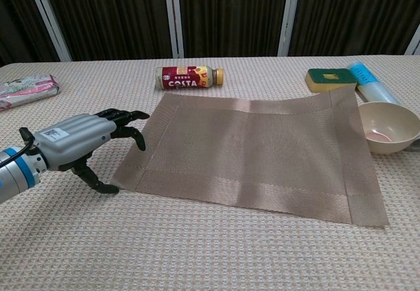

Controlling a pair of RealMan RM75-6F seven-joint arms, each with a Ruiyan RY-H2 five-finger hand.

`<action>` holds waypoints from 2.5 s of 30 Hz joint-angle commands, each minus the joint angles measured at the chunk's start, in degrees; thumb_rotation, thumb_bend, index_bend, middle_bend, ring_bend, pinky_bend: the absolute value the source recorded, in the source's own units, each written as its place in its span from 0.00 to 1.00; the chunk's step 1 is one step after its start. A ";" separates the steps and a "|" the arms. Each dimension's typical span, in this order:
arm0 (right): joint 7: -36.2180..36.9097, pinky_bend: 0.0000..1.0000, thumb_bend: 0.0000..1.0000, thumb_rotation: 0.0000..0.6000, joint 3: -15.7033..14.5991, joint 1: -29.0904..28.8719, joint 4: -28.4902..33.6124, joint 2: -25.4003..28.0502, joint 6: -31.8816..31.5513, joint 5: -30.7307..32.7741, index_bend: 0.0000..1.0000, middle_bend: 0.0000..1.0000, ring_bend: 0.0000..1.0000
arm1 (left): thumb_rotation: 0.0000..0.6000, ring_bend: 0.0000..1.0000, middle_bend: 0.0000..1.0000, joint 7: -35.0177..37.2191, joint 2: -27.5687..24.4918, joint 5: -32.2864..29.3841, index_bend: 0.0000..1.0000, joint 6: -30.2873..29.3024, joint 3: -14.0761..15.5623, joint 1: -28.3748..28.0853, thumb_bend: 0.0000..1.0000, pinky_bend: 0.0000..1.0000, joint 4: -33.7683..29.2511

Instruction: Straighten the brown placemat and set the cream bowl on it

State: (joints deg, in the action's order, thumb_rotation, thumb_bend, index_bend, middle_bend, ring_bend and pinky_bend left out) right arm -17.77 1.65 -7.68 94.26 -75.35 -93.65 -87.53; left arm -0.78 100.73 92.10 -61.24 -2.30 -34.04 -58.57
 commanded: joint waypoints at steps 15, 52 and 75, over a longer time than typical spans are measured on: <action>1.02 0.00 0.00 1.00 1.03 1.04 0.84 0.82 -0.51 -1.62 0.00 0.00 0.00 | 1.00 0.00 0.00 -1.48 0.90 -1.91 0.39 1.83 0.41 -1.05 0.35 0.00 -0.10; 2.19 0.00 0.00 1.00 1.61 2.69 2.60 1.82 -1.19 -4.38 0.00 0.00 0.00 | 1.00 0.00 0.00 -2.17 -9.47 5.77 0.81 -6.90 8.50 1.82 0.57 0.00 -13.33; 0.79 0.00 0.00 1.00 1.77 3.73 3.18 1.36 -1.89 -6.72 0.00 0.00 0.00 | 1.00 0.00 0.00 -2.03 -16.52 15.17 0.84 -10.13 18.23 4.91 0.57 0.00 -19.16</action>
State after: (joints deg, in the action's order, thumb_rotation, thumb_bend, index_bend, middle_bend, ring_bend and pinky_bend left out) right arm -16.97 3.42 -3.97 97.44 -74.00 -95.54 -94.21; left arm -2.74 84.53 107.42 -71.27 15.79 -29.36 -77.91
